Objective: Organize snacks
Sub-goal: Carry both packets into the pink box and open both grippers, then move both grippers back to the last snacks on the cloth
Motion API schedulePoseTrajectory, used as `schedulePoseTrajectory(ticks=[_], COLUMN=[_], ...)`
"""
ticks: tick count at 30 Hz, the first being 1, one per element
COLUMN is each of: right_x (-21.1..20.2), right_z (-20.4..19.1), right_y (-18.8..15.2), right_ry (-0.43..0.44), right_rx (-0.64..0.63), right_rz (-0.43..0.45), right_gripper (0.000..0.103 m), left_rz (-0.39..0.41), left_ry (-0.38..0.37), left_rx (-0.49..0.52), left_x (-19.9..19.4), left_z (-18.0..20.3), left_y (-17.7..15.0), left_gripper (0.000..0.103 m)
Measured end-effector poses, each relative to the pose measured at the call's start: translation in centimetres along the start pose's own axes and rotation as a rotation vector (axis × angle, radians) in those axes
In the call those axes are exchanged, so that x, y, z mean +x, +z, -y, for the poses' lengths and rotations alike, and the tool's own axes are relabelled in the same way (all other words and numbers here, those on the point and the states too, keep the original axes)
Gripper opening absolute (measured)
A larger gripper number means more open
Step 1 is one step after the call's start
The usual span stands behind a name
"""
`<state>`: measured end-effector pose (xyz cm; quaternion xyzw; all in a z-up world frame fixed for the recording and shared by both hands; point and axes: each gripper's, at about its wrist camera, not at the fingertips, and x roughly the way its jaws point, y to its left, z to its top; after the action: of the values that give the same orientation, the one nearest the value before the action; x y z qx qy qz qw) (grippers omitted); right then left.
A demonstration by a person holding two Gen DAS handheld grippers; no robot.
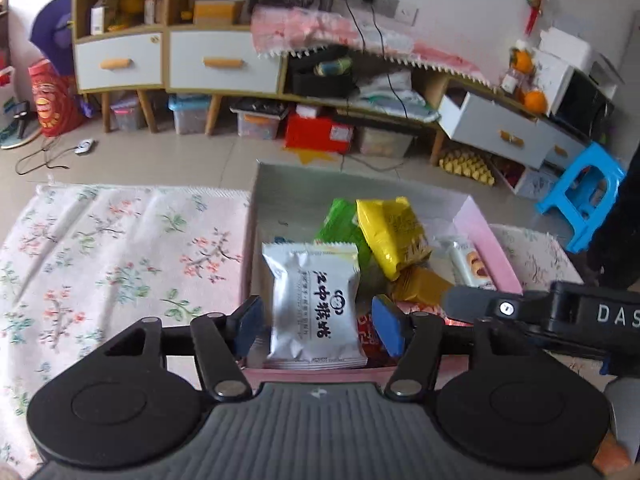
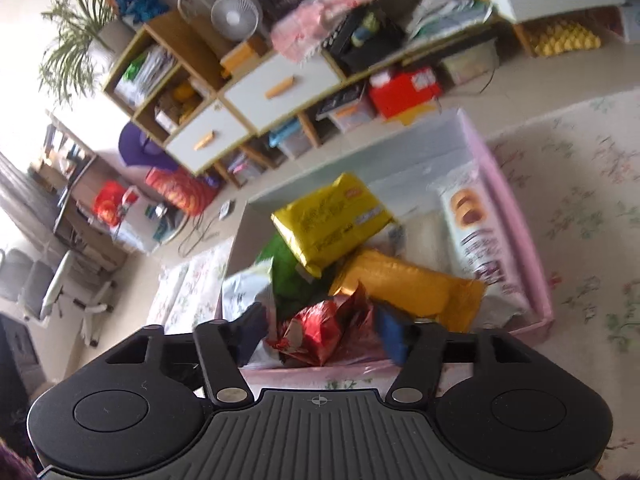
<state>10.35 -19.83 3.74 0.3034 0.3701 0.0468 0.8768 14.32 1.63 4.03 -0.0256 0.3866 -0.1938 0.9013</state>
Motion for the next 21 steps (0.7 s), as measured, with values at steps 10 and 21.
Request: schedulePoseTrajectory(ticks=[10, 21], right_x=[-5.5, -12.8], right_z=[1.2, -2.5], right_y=[-1.1, -4.0], right_ry=[-0.014, -0.039], right_rx=[0.104, 0.097], right_rz=[0.008, 0.004], right_gripper=[0.065, 0.080], left_rz=[0.046, 0.009], left_ry=[0.003, 0.028], left_rx=[-0.060, -0.096], left_x=[-5.8, -11.6], left_z=[0.7, 3.2], left_y=[-1.8, -4.1], left_gripper=[0.066, 0.084])
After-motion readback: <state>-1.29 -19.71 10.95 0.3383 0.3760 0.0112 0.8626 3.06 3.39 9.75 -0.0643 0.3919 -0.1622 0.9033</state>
